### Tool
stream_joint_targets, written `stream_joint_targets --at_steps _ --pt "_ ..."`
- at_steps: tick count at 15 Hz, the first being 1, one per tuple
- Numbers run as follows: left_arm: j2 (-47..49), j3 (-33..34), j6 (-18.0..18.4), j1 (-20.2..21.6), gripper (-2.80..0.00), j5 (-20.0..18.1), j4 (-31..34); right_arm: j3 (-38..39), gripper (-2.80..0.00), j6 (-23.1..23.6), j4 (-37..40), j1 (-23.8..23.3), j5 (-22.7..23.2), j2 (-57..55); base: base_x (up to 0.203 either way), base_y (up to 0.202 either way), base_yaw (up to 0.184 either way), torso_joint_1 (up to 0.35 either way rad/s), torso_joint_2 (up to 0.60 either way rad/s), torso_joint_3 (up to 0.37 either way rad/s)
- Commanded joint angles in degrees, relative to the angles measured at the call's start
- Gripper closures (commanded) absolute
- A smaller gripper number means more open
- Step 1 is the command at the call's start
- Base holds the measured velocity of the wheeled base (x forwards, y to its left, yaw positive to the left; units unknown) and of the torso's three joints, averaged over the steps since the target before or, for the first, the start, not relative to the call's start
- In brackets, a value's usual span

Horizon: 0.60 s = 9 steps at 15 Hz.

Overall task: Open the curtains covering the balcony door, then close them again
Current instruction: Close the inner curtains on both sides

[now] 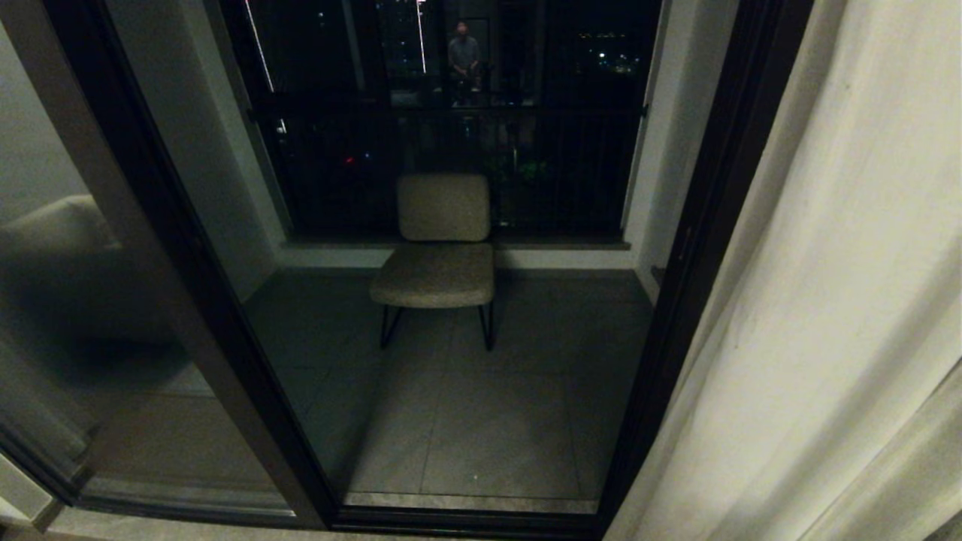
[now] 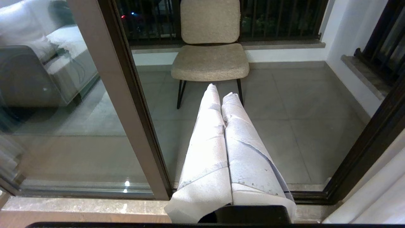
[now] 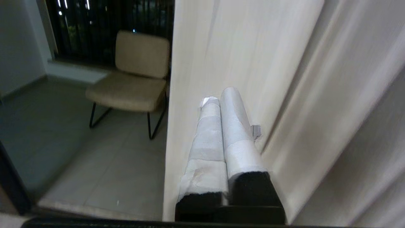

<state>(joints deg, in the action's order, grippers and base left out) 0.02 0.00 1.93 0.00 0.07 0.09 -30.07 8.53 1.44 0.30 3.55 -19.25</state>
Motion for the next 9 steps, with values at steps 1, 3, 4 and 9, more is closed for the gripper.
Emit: stream_joint_targets --at_steps 1,3,4,9 --pt "0.0 0.0 0.0 0.0 0.00 0.0 0.0 -6.8 -2.80 0.1 -4.7 0.0 0.0 -14.6 0.000 0.000 0.000 0.000 0.00 0.000" --pt "0.0 0.0 0.0 0.0 0.00 0.0 0.0 -13.7 -2.80 0.1 -8.7 -0.1 -0.1 -22.3 0.000 0.000 0.000 0.000 0.00 0.000" --pt "0.0 0.0 0.0 0.0 0.00 0.0 0.0 -16.6 -2.80 0.0 -10.0 -0.2 -0.2 -24.6 0.000 0.000 0.000 0.000 0.00 0.000" --pt "0.0 0.0 0.0 0.0 0.00 0.0 0.0 -23.6 -2.80 -1.1 -16.7 -7.0 -1.5 -33.9 0.000 0.000 0.000 0.000 0.00 0.000"
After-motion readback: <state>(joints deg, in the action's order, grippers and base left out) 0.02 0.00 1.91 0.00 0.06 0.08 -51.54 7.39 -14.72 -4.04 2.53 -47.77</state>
